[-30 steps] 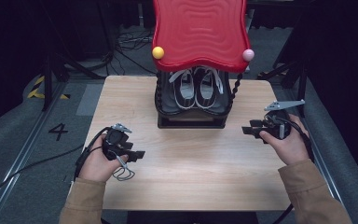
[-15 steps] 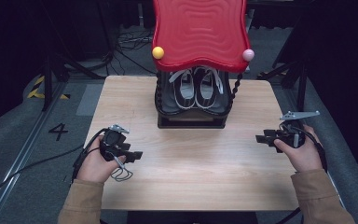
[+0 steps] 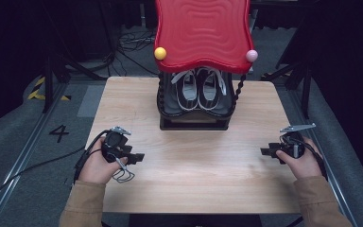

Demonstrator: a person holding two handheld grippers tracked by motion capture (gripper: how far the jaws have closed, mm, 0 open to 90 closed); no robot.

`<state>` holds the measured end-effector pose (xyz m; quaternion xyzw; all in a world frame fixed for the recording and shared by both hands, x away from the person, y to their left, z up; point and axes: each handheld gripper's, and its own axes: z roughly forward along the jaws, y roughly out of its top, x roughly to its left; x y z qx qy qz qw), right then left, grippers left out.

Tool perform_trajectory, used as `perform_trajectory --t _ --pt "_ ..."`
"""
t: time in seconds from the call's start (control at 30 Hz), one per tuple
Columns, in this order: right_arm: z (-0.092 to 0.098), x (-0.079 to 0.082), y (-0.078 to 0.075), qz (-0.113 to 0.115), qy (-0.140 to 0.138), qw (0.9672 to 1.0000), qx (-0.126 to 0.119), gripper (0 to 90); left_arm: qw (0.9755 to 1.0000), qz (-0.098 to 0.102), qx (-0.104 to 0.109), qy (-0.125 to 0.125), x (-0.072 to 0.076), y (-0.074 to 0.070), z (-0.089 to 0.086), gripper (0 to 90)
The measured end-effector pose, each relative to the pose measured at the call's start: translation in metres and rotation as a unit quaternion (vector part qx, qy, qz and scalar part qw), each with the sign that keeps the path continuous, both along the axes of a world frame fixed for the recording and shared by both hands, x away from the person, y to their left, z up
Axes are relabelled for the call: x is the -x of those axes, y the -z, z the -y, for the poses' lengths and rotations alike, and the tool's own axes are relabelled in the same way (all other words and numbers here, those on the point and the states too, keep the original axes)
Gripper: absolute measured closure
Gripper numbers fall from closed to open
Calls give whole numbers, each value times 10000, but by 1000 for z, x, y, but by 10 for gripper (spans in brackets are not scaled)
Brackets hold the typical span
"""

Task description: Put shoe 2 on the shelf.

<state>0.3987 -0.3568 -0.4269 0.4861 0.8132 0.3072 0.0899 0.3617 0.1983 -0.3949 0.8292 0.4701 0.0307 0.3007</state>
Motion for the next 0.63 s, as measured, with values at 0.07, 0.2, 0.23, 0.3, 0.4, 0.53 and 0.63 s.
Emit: perform_trajectory --t 0.07,0.2,0.23,0.3,0.4,0.53,0.63 --pt "0 -1 8 -102 6 9999 100 481 10000 -8 -11 9 -1 1 0 385" --pt "-2 -2 16 -200 -26 9997 140 480 10000 -40 -24 13 -2 4 -1 385" --pt "-2 -2 19 -233 -25 9996 159 479 10000 -50 -21 2 -3 4 -1 385" --pt "-4 -2 24 -282 -71 9995 159 477 10000 -76 -21 2 -3 5 0 385" --pt "-8 -1 30 -361 -134 9990 206 468 9999 -100 -31 32 -4 6 1 385" --pt "-12 0 35 -189 -249 9991 303 437 9999 -106 -43 63 -5 7 3 384" --pt "-14 1 37 111 -297 9988 375 399 9999 -105 -43 83 -6 8 5 384"
